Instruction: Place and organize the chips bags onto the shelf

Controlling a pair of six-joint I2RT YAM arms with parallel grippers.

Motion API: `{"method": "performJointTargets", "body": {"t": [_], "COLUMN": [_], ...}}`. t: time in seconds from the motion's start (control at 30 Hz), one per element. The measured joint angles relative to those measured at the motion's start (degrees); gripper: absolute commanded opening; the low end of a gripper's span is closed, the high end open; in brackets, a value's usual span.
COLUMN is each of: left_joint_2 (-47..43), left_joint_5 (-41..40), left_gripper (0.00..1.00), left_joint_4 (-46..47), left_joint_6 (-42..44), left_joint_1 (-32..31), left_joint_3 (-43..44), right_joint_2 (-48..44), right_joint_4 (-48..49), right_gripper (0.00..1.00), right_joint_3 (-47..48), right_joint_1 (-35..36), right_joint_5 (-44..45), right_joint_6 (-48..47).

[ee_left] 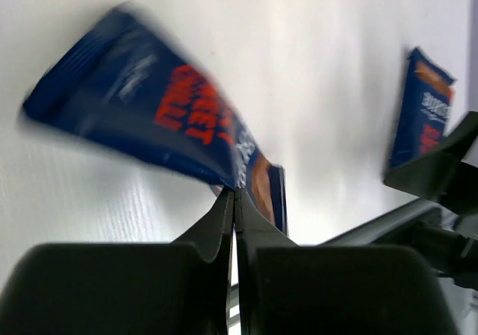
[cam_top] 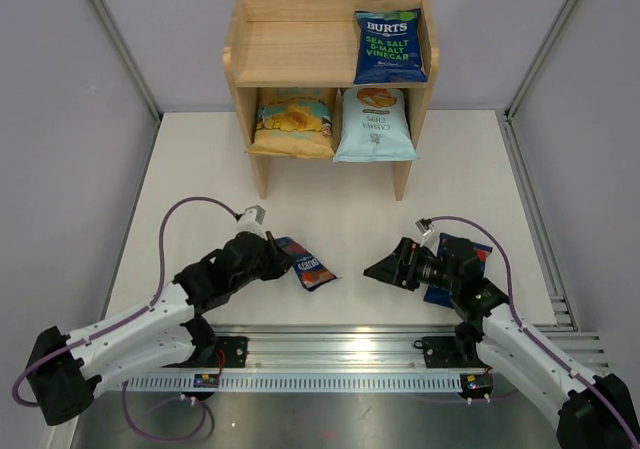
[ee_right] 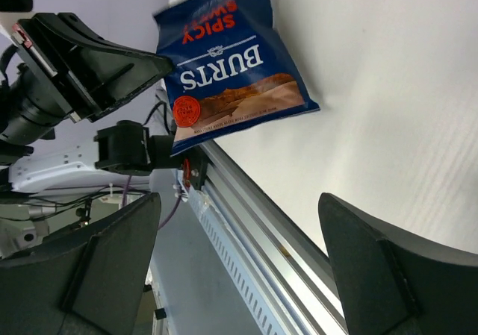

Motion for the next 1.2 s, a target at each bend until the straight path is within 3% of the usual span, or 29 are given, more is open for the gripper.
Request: {"method": "performJointTargets", "body": {"t": [0.23,0.4,0.57,0.7,0.87,1.2], "left_joint_2": [-11.89,-15.19,-16.41,-18.43,-19.61,-17.4], "left_joint_5": [0.48,1.18,1.27,1.03,0.15,-3.43], "left_gripper": [0.0,0.0,0.0,0.0,0.0,0.0], "left_joint_4": [-0.48,0.74,3.61,9.75,17.75,26.88], "left_joint_6": [-1.27,-2.12,-2.01,-0.87,0.59,5.4], "left_joint_1": [-0.52,-1.42,-4.15,-6.58,-8.9,-14.58], "left_joint_3": [-0.07,-0.04,-0.04,-1.05,-4.31,-5.99], "right_joint_2": [-2.08,-3.3,-3.56,-6.32,-6.6,0.79], "right_joint_4": [10.54,13.31,14.71,12.22,11.23,15.04], "right_gripper": [0.94,0.94,0.94,0.96,0.96,0.95], "right_joint_3": [-2.93,-3.54,-4.79,-5.03,-2.84,-0.92], "right_joint_1": [0.96,4.42,8.74,19.06,28.85,34.67], "right_joint_5": [-0.94,1.03,6.75,16.17,25.57,37.83], "right_joint_6": [4.61,9.4,23.52,33.44,39.54,45.07]}}
